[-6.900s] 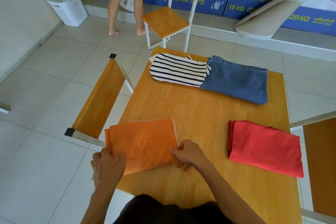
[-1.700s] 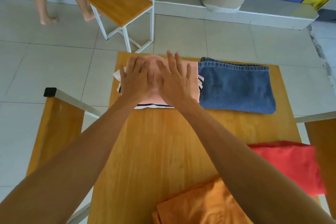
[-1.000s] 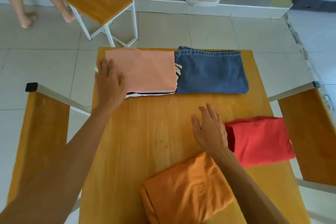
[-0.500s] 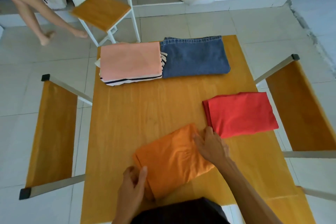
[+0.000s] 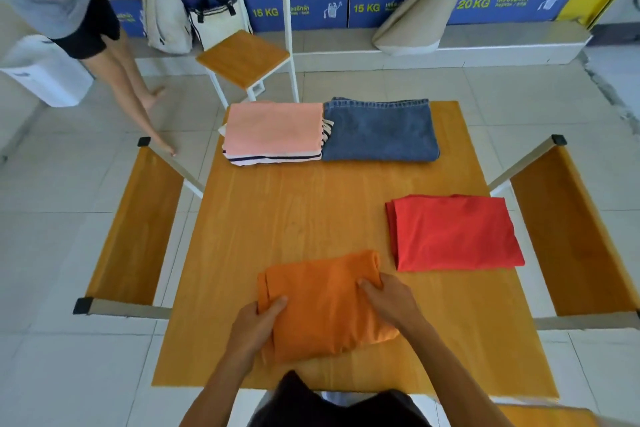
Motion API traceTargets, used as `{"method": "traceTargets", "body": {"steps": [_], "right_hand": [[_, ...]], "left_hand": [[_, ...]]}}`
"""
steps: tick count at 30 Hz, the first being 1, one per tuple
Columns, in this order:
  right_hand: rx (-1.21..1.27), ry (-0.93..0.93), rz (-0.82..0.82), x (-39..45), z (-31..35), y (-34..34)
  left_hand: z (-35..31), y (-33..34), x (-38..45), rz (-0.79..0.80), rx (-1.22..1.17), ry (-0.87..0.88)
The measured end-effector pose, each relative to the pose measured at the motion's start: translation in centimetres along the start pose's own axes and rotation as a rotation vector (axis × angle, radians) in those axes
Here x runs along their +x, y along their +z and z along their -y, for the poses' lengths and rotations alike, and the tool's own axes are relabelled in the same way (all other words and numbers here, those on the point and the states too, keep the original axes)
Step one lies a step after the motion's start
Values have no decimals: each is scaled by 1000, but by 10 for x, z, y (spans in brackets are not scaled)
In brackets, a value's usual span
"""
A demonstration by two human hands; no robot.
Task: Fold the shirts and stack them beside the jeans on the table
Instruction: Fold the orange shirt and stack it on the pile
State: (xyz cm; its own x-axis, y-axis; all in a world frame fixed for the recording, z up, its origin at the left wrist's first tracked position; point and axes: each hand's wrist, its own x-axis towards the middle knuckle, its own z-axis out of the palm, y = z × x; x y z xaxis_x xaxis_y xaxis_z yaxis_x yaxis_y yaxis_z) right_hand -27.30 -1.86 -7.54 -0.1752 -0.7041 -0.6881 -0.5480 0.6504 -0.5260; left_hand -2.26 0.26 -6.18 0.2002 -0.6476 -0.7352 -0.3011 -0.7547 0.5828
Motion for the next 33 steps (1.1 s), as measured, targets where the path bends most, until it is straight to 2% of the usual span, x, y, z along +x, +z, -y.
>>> {"method": "traceTargets", "body": {"steps": [5,12,16,23,33], "right_hand": [[150,-77,22,-16,-1,2],[279,-123,-1,-9,19,-6],[341,-158,-5,8,44,-18],[395,-239,-41,49,114,-39],[447,-377,-136,123,213,-60]], "left_hand": [[7,5,-9,-77,-80,29],[-19,-7,10,-23,-102,84],[-54,-26,30,-36,-44,205],[-135,-57,82,-153,11,343],[-229,-98,147,-223,-49,519]]}}
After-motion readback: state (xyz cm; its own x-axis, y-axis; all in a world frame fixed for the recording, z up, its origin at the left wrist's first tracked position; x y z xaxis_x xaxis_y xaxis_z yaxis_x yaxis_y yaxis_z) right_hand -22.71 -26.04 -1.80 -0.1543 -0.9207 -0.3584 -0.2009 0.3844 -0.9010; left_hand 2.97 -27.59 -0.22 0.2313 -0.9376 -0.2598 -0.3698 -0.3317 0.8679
